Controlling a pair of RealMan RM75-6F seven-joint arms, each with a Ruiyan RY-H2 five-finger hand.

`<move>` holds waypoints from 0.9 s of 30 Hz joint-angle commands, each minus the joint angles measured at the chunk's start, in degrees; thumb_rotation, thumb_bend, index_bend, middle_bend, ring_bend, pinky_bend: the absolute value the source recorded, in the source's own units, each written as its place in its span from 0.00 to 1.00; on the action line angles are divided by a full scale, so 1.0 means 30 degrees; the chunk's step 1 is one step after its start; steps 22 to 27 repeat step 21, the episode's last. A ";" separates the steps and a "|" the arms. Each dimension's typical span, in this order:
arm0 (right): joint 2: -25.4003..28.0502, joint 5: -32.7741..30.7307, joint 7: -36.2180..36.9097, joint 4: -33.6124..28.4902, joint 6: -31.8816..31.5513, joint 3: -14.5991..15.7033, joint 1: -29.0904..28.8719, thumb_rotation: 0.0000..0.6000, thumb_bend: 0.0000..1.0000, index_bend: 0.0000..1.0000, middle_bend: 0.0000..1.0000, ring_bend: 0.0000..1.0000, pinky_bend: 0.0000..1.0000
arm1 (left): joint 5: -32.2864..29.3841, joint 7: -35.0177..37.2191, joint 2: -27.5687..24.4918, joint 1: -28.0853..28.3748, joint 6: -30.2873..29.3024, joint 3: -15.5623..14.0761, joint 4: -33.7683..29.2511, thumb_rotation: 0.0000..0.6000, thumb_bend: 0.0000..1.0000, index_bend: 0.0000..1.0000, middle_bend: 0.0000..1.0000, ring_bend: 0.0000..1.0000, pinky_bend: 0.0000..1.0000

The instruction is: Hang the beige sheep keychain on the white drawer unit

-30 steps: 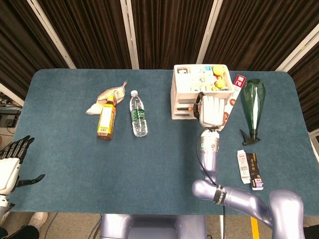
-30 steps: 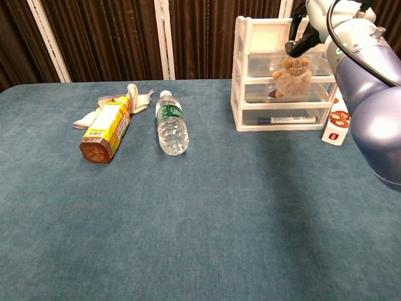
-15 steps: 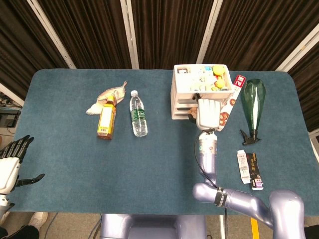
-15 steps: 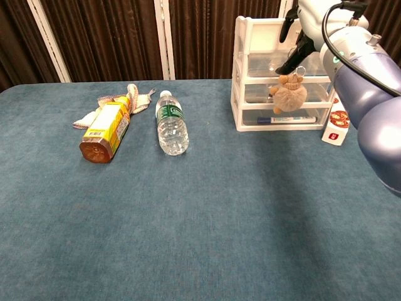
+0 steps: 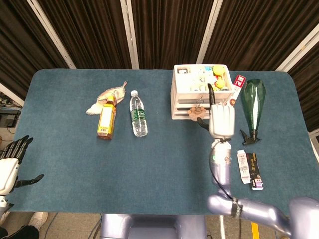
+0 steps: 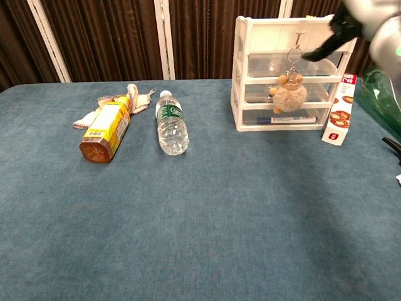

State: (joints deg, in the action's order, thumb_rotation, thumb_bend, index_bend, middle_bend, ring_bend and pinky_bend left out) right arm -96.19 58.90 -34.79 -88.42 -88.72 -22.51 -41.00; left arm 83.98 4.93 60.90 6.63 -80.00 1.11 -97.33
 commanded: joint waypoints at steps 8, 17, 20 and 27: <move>0.7570 0.3892 0.4255 -0.5866 0.0013 0.6964 0.5878 1.00 0.06 0.00 0.15 0.00 0.18 | 0.0506 -0.0856 0.0328 -0.0270 -0.0799 -0.0072 0.0285 1.00 0.00 0.00 0.00 0.00 0.00; 1.0080 0.6976 0.7295 -0.4759 -0.1120 0.9803 0.8850 1.00 0.01 0.00 0.00 0.00 0.01 | 0.1218 -0.2270 0.0818 -0.0577 -0.1647 -0.0262 0.0848 1.00 0.00 0.00 0.00 0.00 0.00; 1.0289 0.7785 0.8292 -0.4048 -0.1787 1.0083 0.9689 1.00 0.01 0.00 0.00 0.00 0.01 | 0.1458 -0.2681 0.0945 -0.0685 -0.1935 -0.0317 0.0963 1.00 0.00 0.00 0.00 0.00 0.00; 1.0281 0.8015 0.8518 -0.3717 -0.2017 1.0107 0.9935 1.00 0.01 0.00 0.00 0.00 0.01 | 0.1526 -0.2763 0.0985 -0.0713 -0.2013 -0.0329 0.1009 1.00 0.00 0.00 0.00 0.00 0.00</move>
